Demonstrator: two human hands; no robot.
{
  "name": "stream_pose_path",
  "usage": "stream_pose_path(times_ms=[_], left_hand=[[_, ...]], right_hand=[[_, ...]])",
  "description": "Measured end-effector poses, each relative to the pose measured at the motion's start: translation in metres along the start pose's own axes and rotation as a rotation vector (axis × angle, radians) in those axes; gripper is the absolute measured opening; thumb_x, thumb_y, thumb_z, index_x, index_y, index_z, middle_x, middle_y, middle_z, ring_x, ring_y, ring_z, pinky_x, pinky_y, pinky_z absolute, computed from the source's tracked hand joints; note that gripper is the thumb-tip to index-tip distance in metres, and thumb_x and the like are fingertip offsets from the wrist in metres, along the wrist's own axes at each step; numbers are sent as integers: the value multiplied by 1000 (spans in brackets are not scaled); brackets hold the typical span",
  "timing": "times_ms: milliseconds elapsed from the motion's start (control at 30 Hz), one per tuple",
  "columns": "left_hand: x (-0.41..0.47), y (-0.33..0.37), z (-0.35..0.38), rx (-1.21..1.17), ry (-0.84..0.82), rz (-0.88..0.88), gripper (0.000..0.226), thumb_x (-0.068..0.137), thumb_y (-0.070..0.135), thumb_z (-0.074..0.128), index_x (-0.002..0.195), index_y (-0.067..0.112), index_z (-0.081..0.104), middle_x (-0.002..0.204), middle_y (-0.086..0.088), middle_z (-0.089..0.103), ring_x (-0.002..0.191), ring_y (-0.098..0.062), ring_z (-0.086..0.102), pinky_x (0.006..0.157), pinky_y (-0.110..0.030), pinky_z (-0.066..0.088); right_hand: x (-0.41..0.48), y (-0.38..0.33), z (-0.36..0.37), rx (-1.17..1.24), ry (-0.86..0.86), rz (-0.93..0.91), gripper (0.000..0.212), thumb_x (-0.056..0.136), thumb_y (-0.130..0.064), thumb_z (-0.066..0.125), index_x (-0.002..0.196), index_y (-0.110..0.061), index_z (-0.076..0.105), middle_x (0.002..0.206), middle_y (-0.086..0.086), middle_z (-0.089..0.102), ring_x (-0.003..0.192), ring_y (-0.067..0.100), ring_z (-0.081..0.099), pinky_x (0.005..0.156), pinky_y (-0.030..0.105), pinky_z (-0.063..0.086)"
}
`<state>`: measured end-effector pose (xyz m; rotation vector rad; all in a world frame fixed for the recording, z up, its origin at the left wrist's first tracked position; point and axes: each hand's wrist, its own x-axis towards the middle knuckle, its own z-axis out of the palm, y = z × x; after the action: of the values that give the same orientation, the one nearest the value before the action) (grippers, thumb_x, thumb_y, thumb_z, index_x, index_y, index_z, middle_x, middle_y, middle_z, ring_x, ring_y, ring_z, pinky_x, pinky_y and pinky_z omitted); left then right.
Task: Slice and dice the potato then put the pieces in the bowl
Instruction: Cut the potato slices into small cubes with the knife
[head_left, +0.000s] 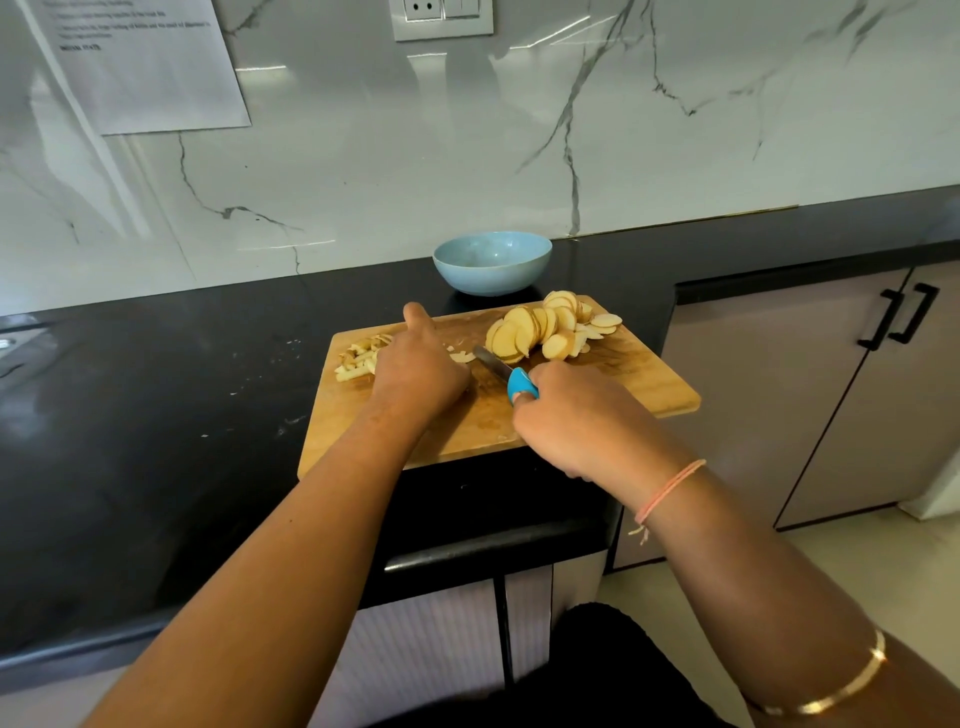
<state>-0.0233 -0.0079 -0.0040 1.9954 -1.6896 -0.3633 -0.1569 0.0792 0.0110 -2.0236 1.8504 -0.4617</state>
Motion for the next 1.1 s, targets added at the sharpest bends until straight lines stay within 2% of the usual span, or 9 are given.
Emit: stream_pose_path(times_ms=[67,233,467,600,767,933,1100], left_hand=[[1,0,-1,-26,-25,-1,57,83,13,69,126,16,31,84,-3,51,74,-14,54,59,-23,47],[3,-3,-6,-71,-110,19,56,84,5,66,126,17,31,85,0,49,75,-13,54,58,-22,47],[6,-7,-6,-63,-94,67,57,84,-3,63,127,17,32,85,3,47,69,-10,47,53,-19,42],[4,-5,-4,-106,-109,59,55,84,3,65,125,18,33,83,5,44,77,-13,54,64,-25,53],[1,0,-2,-104,-67,83,53,85,19,70,123,17,34,88,4,46,79,-13,54,59,-20,45],[5,-3,-1,-97,-24,73,45,87,16,69,120,15,38,96,1,49,88,-17,57,72,-27,51],[9,-6,-3,-68,-26,88,32,87,22,69,104,19,42,100,0,54,88,-17,58,72,-26,50]], right_hand=[[1,-1,0,5,-9,-10,27,98,-33,40,115,-17,52,79,-2,52,73,17,54,67,31,49],[4,2,0,14,1,9,29,97,-32,39,119,-17,52,81,-1,53,69,16,53,67,32,50],[1,7,-2,22,5,14,32,98,-31,38,124,-18,51,80,-1,54,61,12,50,62,31,50],[-3,7,-3,4,34,10,30,97,-31,39,120,-18,52,79,-2,53,61,12,51,62,30,50],[-8,1,0,22,3,13,32,97,-30,40,124,-17,50,77,-2,50,66,15,53,64,31,51],[-6,2,0,22,33,24,31,97,-31,39,121,-17,51,78,-1,51,68,16,54,65,32,51],[-1,2,2,16,15,14,29,97,-31,39,119,-17,52,78,-1,51,66,15,52,63,31,50]])
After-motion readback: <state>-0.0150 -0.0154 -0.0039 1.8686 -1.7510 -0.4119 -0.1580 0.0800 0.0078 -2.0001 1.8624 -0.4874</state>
